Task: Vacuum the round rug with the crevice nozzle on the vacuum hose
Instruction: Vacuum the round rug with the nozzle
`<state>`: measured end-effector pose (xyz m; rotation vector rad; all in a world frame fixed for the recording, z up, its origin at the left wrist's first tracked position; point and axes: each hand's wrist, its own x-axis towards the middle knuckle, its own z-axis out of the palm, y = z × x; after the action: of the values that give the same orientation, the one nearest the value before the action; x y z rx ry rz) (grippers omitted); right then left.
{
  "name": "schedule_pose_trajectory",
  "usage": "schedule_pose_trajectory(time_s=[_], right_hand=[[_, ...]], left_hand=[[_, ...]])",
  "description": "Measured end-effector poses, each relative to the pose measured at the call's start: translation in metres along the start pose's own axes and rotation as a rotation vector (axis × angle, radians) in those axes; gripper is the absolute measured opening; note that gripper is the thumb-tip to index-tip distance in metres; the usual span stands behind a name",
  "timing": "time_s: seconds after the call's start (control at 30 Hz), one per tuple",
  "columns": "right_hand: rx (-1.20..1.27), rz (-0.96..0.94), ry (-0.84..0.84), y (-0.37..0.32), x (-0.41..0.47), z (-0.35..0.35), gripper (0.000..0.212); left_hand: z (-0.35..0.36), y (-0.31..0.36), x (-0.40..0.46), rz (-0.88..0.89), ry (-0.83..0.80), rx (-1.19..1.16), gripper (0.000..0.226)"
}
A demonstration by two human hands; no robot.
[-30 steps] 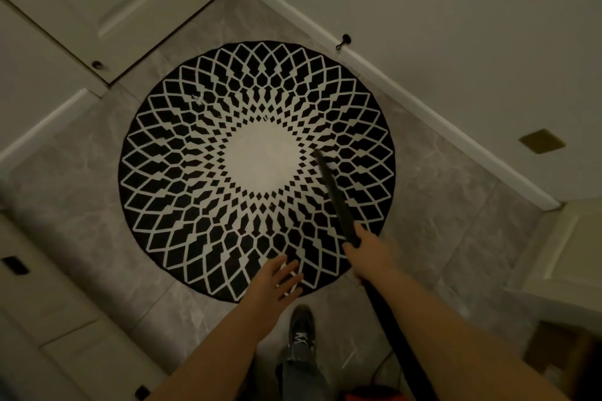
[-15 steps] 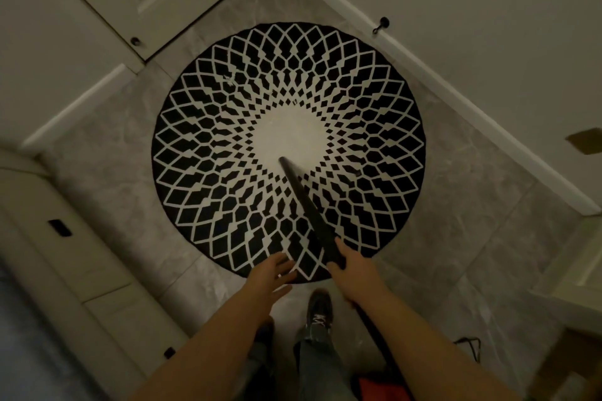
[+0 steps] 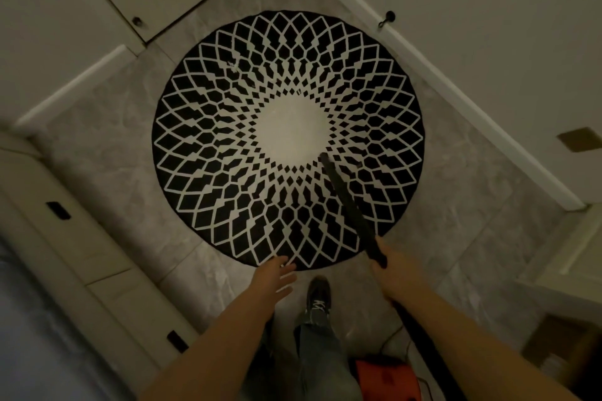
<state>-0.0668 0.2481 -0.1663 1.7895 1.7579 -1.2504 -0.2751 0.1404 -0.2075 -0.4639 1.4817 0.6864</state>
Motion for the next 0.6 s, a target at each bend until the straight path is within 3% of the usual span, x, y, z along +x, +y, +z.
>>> schedule_pose_trajectory(time_s=[0.2,0.37,0.6], right_hand=[[0.023,-0.063,-0.153,-0.012,-0.048,0.052,0.061],[0.052,-0.004,-0.002,0.001,-0.037,0.028,0.047],[-0.013,-0.004,-0.082,-0.006,-0.061,0.047,0.046]], left_hand=[[-0.008,-0.002,-0.009,-0.022,-0.012,-0.007,0.038],[-0.017,-0.006,-0.013,-0.011,-0.012,0.015,0.038],[-0.033,-0.019,-0.018,-0.02,-0.015,0.034,0.037]])
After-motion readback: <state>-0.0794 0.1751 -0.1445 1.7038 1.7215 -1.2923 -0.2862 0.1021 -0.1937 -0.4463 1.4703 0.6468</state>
